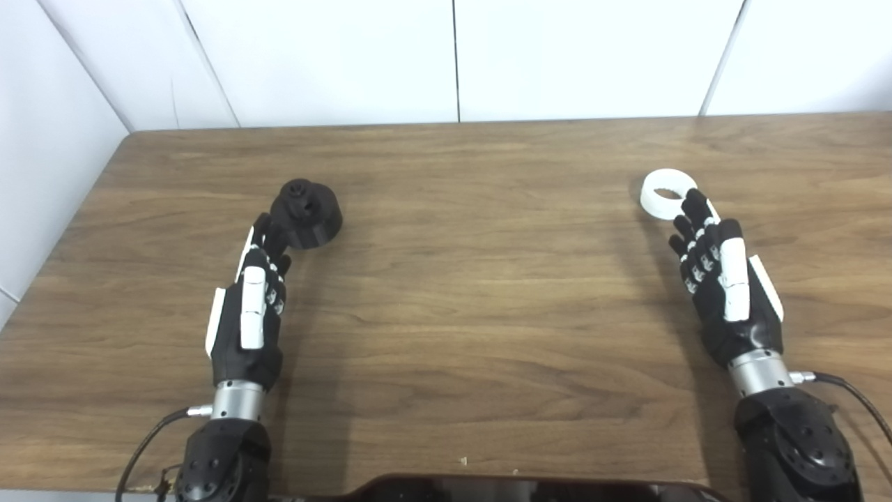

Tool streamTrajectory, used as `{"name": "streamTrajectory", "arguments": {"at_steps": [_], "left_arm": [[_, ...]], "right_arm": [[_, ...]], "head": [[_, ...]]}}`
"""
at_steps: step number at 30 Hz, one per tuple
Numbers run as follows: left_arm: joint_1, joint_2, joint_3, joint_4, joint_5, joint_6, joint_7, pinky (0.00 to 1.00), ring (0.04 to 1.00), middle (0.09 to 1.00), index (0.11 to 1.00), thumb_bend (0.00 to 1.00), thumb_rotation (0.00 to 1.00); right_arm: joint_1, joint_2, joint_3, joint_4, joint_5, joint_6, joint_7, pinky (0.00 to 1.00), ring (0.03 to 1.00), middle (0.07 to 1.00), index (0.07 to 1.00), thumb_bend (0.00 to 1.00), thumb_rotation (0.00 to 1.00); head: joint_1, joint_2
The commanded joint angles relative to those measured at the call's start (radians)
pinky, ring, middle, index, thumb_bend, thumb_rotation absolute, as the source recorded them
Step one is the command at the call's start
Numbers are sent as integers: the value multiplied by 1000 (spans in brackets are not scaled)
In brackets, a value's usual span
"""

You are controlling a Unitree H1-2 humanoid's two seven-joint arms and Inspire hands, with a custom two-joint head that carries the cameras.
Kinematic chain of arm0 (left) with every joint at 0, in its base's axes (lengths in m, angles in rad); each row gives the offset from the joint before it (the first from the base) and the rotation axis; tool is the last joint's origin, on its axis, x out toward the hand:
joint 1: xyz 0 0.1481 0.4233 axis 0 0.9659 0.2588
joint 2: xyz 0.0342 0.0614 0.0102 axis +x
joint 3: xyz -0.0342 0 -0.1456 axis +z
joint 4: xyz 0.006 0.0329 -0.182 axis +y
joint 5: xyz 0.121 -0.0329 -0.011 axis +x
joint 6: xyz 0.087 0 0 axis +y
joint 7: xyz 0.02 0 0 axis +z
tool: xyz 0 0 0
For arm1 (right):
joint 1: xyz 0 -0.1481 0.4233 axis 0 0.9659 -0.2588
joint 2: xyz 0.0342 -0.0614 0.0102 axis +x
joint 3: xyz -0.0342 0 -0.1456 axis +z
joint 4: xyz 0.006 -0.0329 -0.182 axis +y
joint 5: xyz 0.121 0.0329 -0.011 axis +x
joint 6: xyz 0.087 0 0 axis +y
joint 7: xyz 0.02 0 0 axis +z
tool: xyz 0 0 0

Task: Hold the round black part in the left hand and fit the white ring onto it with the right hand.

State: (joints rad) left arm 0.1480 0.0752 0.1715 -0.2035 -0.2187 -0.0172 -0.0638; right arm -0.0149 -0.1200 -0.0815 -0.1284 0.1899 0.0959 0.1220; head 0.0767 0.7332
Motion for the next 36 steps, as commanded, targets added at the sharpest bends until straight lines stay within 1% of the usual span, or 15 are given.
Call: {"name": "streamTrajectory", "arguments": {"at_steps": [1, 11, 16, 17, 18, 19, 21, 23, 25, 26, 29, 30, 32, 34, 36], "left_arm": [[23, 8, -6, -17, 24, -42, -2, 1000, 1000, 1000, 988, 604, 918], [21, 11, -1, -26, 9, -37, -12, 1000, 1000, 1000, 997, 594, 906], [23, 13, -2, -25, 22, -39, -10, 1000, 1000, 1000, 995, 599, 901], [23, 17, -6, -23, 33, -43, -13, 1000, 1000, 1000, 998, 578, 905], [24, 22, -9, -22, 45, -46, -14, 1000, 1000, 1000, 999, 553, 895], [24, 25, -11, -22, 54, -48, -15, 1000, 1000, 1000, 1000, 551, 865], [25, 26, -13, -22, 60, -49, -15, 1000, 1000, 1000, 1000, 550, 852], [19, 37, -8, -17, 142, -56, 18, 993, 984, 992, 990, 592, 661], [16, 40, -1, -17, 180, -56, 31, 993, 978, 988, 987, 612, 569], [13, 55, 4, -29, 219, -38, 38, 981, 976, 983, 982, 650, 535], [1, 88, 15, -52, 295, -2, 50, 954, 974, 976, 976, 715, 490], [-6, 98, 21, -56, 298, 6, 49, 952, 976, 979, 976, 733, 473], [-17, 116, 28, -68, 301, 30, 46, 967, 993, 991, 977, 776, 405], [-33, 148, 28, -78, 327, 62, 42, 974, 999, 997, 979, 802, 381], [-42, 169, 26, -83, 345, 79, 40, 978, 1000, 1000, 986, 838, 363]], "right_arm": [[-31, -3, 0, -25, 8, -47, 11, 1000, 1000, 1000, 974, 595, 1000], [-27, -2, -1, -30, 8, -45, 8, 1000, 1000, 1000, 971, 604, 1000], [-25, -4, -1, -31, 9, -45, 10, 1000, 1000, 1000, 971, 597, 1000], [-25, -6, -1, -29, 10, -48, 12, 1000, 1000, 1000, 971, 601, 1000], [-26, -8, -2, -27, 11, -50, 13, 1000, 1000, 1000, 970, 600, 1000], [-26, -8, -2, -26, 11, -51, 14, 1000, 1000, 1000, 970, 597, 1000], [-26, -9, -2, -25, 11, -52, 14, 1000, 1000, 1000, 970, 596, 1000], [-26, -7, -1, -25, 6, -48, 10, 1000, 1000, 1000, 970, 601, 1000], [-26, -7, -1, -25, 4, -46, 8, 1000, 1000, 1000, 969, 607, 1000], [-26, -7, -1, -22, 6, -48, 9, 1000, 1000, 1000, 969, 611, 1000], [-27, -5, 0, -17, 6, -51, 10, 1000, 1000, 1000, 971, 614, 1000], [-27, -5, 0, -16, 6, -50, 9, 1000, 1000, 1000, 971, 615, 1000], [-27, -5, 1, -14, 3, -51, 9, 1000, 1000, 1000, 970, 618, 1000], [-27, -4, 0, -13, 2, -50, 7, 1000, 1000, 1000, 968, 621, 1000], [-27, -3, 0, -12, 3, -49, 6, 1000, 1000, 1000, 964, 623, 1000]], "head": [[0, 1], [-2, -1], [0, -1], [0, -1], [0, -1], [0, -1], [0, -1], [9, -2], [9, -2], [13, -3], [15, -6], [17, -7], [20, -9], [24, -10], [24, -10]]}}
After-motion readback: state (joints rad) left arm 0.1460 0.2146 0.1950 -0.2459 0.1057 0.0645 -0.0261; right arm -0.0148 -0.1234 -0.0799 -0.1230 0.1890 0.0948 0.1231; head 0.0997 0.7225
